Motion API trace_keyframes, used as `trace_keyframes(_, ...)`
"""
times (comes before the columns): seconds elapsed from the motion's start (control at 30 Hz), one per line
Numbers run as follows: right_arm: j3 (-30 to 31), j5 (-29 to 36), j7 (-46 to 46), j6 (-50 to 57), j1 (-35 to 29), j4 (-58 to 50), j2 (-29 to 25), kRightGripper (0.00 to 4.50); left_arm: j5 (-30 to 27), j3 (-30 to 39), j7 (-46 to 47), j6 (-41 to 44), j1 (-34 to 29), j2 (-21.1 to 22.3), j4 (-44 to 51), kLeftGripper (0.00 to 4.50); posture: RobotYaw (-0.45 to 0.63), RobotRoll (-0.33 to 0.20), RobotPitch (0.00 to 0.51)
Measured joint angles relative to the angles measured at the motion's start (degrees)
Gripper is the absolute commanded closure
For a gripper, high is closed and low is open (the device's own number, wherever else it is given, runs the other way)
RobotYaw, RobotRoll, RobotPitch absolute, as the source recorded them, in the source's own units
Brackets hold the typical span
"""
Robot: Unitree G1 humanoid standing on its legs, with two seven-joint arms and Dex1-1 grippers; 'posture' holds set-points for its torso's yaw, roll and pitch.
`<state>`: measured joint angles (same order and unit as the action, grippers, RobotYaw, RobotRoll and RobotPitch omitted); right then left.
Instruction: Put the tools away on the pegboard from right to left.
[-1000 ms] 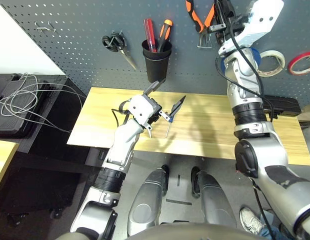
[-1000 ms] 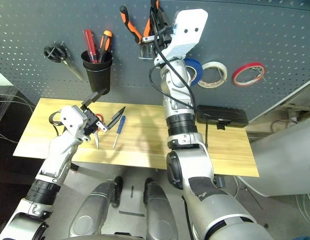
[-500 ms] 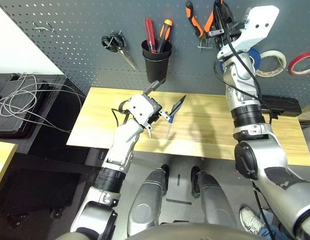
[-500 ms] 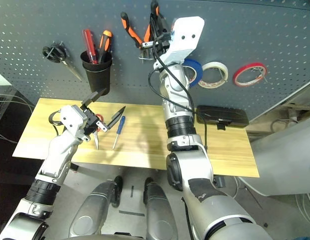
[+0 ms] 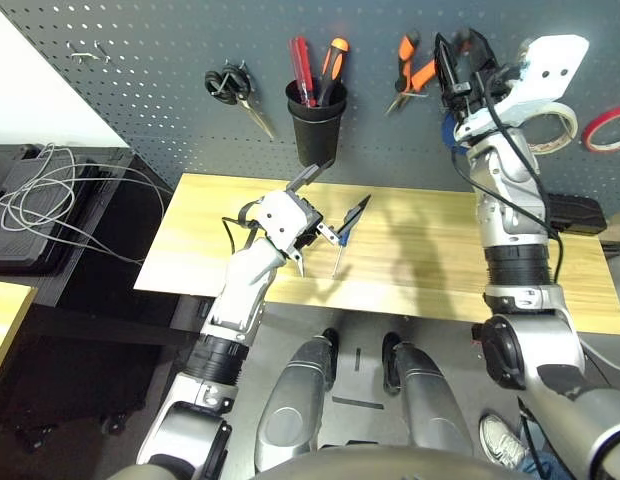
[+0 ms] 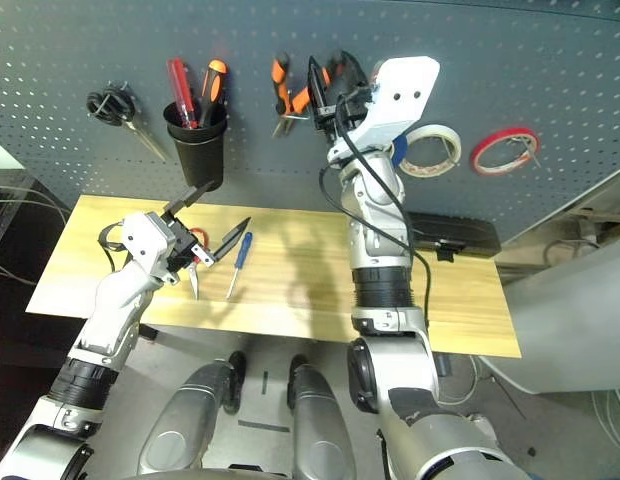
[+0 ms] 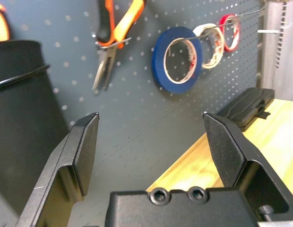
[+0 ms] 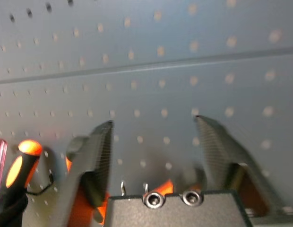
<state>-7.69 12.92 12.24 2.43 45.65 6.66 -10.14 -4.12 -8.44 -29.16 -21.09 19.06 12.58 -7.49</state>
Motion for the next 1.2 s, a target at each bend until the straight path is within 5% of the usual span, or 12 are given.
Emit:
trace_keyframes(0.3,4.03,-0.83,3.22,1.39,-5.96,-8.34,-0.58,0.03,0.05,-0.17,-1.06,-0.82,0.78,0.16,-1.5,0.0,0.06,0.0,0.246)
trace_keyframes(0.5,11.27,-1.51,13.71,1.25,-15.86,-12.07,-4.75,0.03,1.19,-1.21,-1.56,-1.39,0.51,0.47,-2.49,0.0,0.06,0.0,0.25)
trace_keyframes(0.97,4.23,-1.29,10.84,8.55,-20.18,-0.17,-6.75,0.03,2.89,-3.51,-3.26,2.44,0.45,0.77,-4.89,0.0,0.06,0.0,0.266)
trace_keyframes(1.2,3.73,-1.28,11.41,15.21,-23.32,2.49,-8.68,0.03,5.25,-6.2,-4.32,11.14,1.19,-0.11,-16.2,0.0,0.05,0.0,0.288)
